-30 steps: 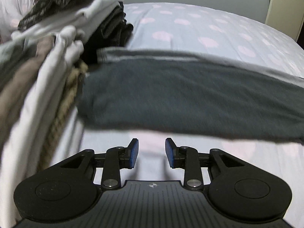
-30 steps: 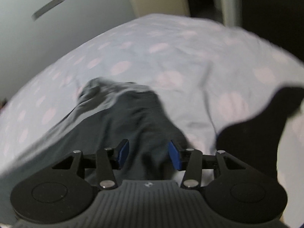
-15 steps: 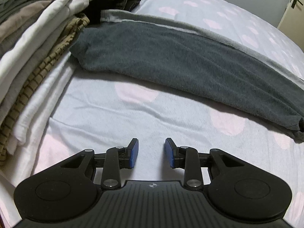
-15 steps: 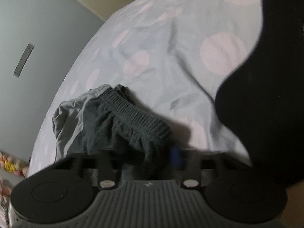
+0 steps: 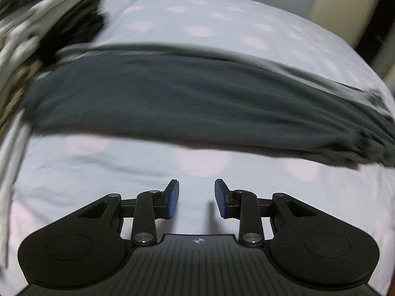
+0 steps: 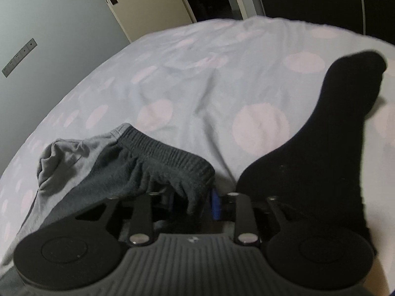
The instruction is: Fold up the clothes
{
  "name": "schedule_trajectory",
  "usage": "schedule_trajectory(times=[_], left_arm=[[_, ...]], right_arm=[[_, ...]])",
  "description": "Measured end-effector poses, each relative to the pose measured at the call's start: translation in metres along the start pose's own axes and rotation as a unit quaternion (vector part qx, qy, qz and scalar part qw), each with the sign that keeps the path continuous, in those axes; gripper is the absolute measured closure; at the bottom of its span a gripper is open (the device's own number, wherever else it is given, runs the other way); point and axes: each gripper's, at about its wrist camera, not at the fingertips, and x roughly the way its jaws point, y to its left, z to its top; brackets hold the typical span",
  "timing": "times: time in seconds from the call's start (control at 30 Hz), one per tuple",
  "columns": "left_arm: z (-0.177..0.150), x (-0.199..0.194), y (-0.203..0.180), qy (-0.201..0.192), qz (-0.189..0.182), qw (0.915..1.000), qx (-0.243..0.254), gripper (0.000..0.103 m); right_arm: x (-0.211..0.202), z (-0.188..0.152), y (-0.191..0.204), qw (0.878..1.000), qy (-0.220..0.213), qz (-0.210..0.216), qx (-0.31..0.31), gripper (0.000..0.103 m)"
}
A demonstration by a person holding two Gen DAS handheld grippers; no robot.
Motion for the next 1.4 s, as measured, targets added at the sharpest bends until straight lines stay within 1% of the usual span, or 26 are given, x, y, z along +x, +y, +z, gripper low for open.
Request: schedule_trajectory(times=[0.1,0.17,0.23,0.27,0.33,0.4,0.47,0.6,0.63,0.67,0.7,0.73,0.77,0.83,0.87,0.93,0.97,1.07,1.1,1.17,1.23,1.27,1.3,1.33,1.37,1.4], left_arm=[[0.005,0.001,-0.050,-0.018,-0.036,0.9976,0.055,0.067],[0.009,0.002,-0.085,-0.032,-0.066,0.9932,0.090,0.067],[0.011,0.007,-0.120,-0.039,-0.094,0.9877,0.119,0.062],[0.012,0.009,-0.138,-0.041,-0.107,0.9844,0.133,0.056],[0.015,0.017,-0.172,-0.045,-0.130,0.9774,0.161,0.055],[0.018,0.029,-0.203,-0.048,-0.142,0.9701,0.191,0.054],[0.021,0.043,-0.228,-0.048,-0.138,0.9662,0.212,0.054],[0.024,0.073,-0.253,-0.032,-0.127,0.9658,0.224,0.054],[0.024,0.078,-0.257,-0.032,-0.121,0.9661,0.226,0.055],[0.025,0.083,-0.259,-0.034,-0.111,0.9669,0.227,0.060],[0.026,0.088,-0.261,-0.035,-0.102,0.9675,0.228,0.079],[0.027,0.090,-0.261,-0.033,-0.101,0.9681,0.227,0.091],[0.028,0.092,-0.260,-0.026,-0.106,0.9687,0.223,0.095],[0.024,0.083,-0.257,-0.026,-0.125,0.9678,0.217,0.096],[0.020,0.073,-0.255,-0.028,-0.146,0.9640,0.221,0.096],[0.005,0.054,-0.252,-0.030,-0.170,0.9581,0.229,0.096],[-0.005,0.048,-0.250,-0.023,-0.173,0.9566,0.233,0.096],[-0.030,0.055,-0.239,0.003,-0.155,0.9620,0.225,0.097],[-0.038,0.057,-0.236,0.011,-0.149,0.9638,0.221,0.096],[-0.042,0.064,-0.227,0.010,-0.151,0.9708,0.186,0.096],[-0.040,0.063,-0.226,0.006,-0.153,0.9738,0.168,0.094],[-0.040,0.062,-0.225,0.004,-0.154,0.9752,0.159,0.087],[-0.039,0.058,-0.223,0.004,-0.153,0.9761,0.155,0.074],[-0.040,0.053,-0.218,0.003,-0.156,0.9767,0.147,0.068],[-0.040,0.048,-0.212,0.001,-0.159,0.9773,0.140,0.057],[-0.041,0.042,-0.202,-0.003,-0.162,0.9783,0.128,0.053]], right_arm=[[-0.019,-0.006,0.005,1.000,-0.019,0.001,-0.017,0.065],[-0.033,-0.011,0.008,0.999,-0.030,0.001,-0.027,0.064],[-0.047,-0.015,0.012,0.999,-0.038,0.006,-0.036,0.062],[-0.054,-0.017,0.014,0.998,-0.041,0.014,-0.040,0.062],[-0.066,-0.019,0.020,0.997,-0.051,0.026,-0.046,0.058],[-0.076,-0.021,0.024,0.996,-0.065,0.031,-0.053,0.057],[-0.080,-0.024,0.028,0.995,-0.070,0.037,-0.064,0.057],[-0.082,-0.029,0.032,0.992,-0.076,0.045,-0.093,0.057],[-0.082,-0.030,0.033,0.991,-0.076,0.046,-0.099,0.057],[-0.081,-0.030,0.033,0.990,-0.076,0.048,-0.105,0.057],[-0.080,-0.031,0.033,0.990,-0.077,0.048,-0.110,0.057],[-0.079,-0.031,0.032,0.989,-0.076,0.047,-0.115,0.057],[-0.078,-0.032,0.032,0.989,-0.075,0.046,-0.119,0.057],[-0.076,-0.031,0.030,0.990,-0.072,0.043,-0.117,0.057],[-0.076,-0.031,0.029,0.990,-0.070,0.041,-0.113,0.057],[-0.075,-0.030,0.028,0.992,-0.066,0.038,-0.105,0.057],[-0.075,-0.030,0.027,0.992,-0.064,0.036,-0.102,0.057],[-0.072,-0.033,0.030,0.993,-0.056,0.028,-0.102,0.057],[-0.072,-0.034,0.031,0.993,-0.054,0.026,-0.102,0.057],[-0.073,-0.037,0.036,0.993,-0.049,0.028,-0.108,0.057],[-0.074,-0.039,0.042,0.991,-0.042,0.038,-0.118,0.058],[-0.075,-0.041,0.045,0.991,-0.039,0.044,-0.122,0.058],[-0.077,-0.043,0.049,0.990,-0.035,0.050,-0.125,0.058],[-0.078,-0.045,0.054,0.990,-0.030,0.055,-0.127,0.058],[-0.080,-0.047,0.058,0.989,-0.027,0.061,-0.128,0.057],[-0.082,-0.051,0.063,0.989,-0.024,0.069,-0.130,0.058]])
